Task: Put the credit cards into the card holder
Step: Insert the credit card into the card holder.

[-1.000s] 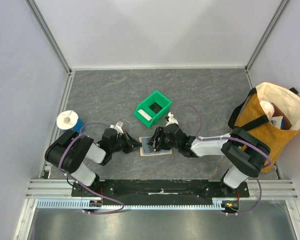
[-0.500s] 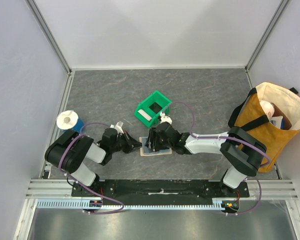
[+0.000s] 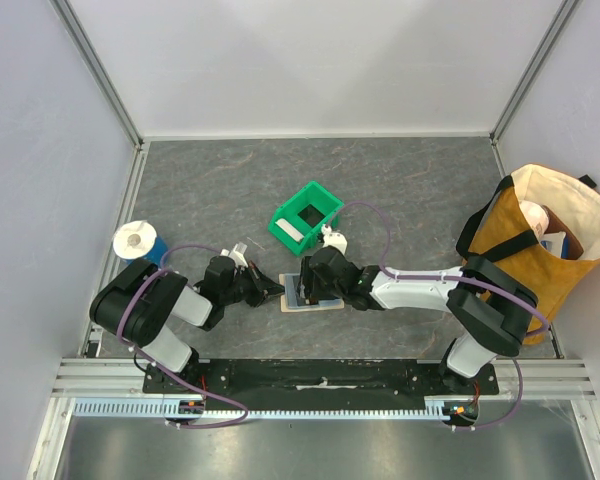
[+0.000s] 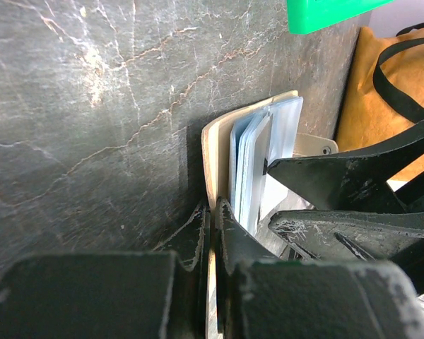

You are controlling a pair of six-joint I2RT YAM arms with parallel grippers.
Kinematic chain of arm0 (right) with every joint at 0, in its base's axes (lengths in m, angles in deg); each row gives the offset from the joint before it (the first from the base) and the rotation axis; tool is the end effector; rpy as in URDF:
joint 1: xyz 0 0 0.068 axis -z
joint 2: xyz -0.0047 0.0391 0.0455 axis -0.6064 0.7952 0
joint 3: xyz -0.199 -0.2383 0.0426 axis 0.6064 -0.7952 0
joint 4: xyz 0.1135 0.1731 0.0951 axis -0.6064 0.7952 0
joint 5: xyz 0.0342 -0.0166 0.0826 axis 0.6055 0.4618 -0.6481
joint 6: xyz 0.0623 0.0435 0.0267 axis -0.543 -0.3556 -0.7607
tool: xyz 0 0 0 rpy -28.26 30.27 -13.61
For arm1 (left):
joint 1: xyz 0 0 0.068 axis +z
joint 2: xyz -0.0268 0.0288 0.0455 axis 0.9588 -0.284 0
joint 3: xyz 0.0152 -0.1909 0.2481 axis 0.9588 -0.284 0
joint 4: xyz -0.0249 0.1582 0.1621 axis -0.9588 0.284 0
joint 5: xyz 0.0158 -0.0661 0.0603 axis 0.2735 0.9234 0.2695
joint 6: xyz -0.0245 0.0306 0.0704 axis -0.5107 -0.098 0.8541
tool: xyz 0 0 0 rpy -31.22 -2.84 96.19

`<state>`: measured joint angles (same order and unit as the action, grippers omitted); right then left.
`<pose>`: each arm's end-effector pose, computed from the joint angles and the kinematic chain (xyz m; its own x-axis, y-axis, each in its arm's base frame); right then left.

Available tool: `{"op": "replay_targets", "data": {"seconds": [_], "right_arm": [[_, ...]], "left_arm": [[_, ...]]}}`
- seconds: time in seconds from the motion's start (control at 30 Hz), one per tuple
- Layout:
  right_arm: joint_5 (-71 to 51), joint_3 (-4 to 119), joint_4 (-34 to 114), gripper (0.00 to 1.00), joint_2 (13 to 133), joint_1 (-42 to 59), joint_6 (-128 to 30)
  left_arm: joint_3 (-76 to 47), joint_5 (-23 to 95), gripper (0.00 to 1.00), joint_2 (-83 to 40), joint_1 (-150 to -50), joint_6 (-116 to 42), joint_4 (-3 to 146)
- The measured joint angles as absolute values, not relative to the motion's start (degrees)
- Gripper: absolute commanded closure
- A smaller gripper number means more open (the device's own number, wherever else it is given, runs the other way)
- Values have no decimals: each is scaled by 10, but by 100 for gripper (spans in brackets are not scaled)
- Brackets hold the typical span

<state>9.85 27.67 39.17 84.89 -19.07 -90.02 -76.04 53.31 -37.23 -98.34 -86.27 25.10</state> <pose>0.1887 0.2568 0.2027 -0.8126 0.0848 -0.5766 -0.1915 0.8955 0.4017 0.2001 -0.1260 0.1483 -0.8600 -0.4656 -0.2090 -0.0777 0.5241 -0.8481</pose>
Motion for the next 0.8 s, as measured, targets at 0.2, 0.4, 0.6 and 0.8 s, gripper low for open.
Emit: {"op": "replay_targets", "data": {"seconds": [0.2, 0.4, 0.6, 0.8], "right_arm": [[66, 275, 379, 33, 851, -188, -891], [23, 265, 341, 36, 857, -187, -890], [13, 247, 304, 42, 847, -186, -890], [6, 237, 284, 42, 844, -185, -888]], "left_arm": [[-760, 533, 98, -372, -983, -863, 251], [-760, 533, 98, -372, -983, -863, 251], [-760, 533, 98, -372, -983, -863, 251], [-760, 533, 98, -372, -983, -863, 251]]}}
